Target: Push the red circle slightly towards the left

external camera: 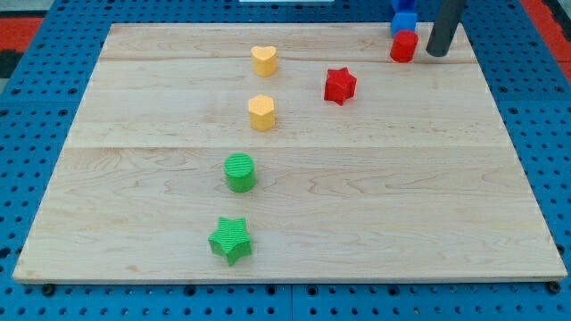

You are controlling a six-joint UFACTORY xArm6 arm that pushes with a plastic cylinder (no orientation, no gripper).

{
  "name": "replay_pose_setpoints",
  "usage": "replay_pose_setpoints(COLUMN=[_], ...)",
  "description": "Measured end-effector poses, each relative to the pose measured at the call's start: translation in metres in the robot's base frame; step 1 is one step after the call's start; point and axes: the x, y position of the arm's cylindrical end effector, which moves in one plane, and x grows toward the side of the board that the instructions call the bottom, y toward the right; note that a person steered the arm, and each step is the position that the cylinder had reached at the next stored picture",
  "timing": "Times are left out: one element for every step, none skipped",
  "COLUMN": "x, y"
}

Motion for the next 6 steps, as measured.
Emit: replay_pose_setpoints(x=[-0.008, -0.008, -0.008, -0.004, 0.011, 0.040], y=[-0.019, -0.047, -0.061, -0.049, 0.018, 0.032])
